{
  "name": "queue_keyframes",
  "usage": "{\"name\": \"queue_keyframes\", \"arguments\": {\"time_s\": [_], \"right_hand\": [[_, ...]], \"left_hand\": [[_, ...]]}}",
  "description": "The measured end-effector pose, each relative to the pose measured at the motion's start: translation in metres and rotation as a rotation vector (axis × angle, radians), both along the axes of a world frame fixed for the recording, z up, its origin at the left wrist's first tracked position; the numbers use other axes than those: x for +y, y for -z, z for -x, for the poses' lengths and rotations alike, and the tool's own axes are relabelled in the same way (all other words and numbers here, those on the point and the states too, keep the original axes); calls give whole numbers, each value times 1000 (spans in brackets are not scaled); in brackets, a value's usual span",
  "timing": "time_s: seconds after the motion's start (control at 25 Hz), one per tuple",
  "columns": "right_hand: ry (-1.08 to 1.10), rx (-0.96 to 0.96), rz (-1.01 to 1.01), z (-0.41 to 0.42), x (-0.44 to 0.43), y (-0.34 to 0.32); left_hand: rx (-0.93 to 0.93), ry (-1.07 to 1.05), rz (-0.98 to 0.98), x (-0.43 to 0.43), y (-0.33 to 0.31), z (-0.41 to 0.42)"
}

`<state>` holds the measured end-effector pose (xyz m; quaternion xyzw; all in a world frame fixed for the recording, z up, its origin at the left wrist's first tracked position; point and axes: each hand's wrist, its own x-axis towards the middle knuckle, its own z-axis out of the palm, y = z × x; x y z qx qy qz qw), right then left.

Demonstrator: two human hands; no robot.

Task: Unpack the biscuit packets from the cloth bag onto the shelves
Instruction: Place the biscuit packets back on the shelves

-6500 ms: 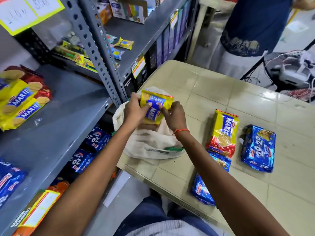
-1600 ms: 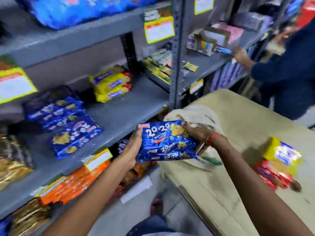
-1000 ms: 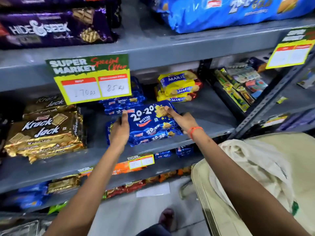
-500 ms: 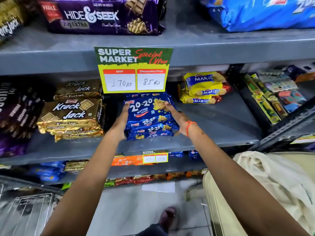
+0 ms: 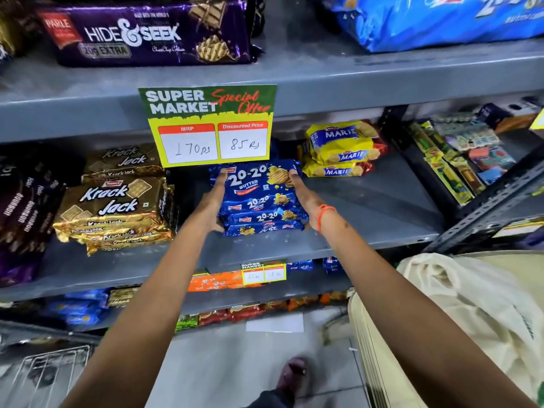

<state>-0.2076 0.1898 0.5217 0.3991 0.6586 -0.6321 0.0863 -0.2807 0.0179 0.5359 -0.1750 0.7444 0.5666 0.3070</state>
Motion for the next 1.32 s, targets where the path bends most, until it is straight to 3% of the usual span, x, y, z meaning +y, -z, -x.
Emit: {"name": "queue_keyframes", "arguments": {"time_s": [0.2, 0.4, 0.56, 0.76, 1.08, 1.16, 1.32], "right_hand": [[-54, 12, 24, -6, -8, -10], [-40, 13, -120, -47, 18, -15], [-43, 49, -84, -115, 49, -9], [-58, -40, -208, -243, 99, 3], [101, -521, -541, -486, 183, 26], [193, -659, -613, -542, 196, 37], [394, -692, -614, -634, 221, 57]], "left_hand": [[36, -1, -36, -7, 0, -8], [107, -235, -169, -3, -3, -49], [142, -373, -117, 33, 14, -130], [37, -36, -129, 126, 39, -274], [-648, 712, -83, 201, 75, -507], [-742, 891, -39, 203, 96, -548], [-810, 993, 7, 209, 118, -605]]}}
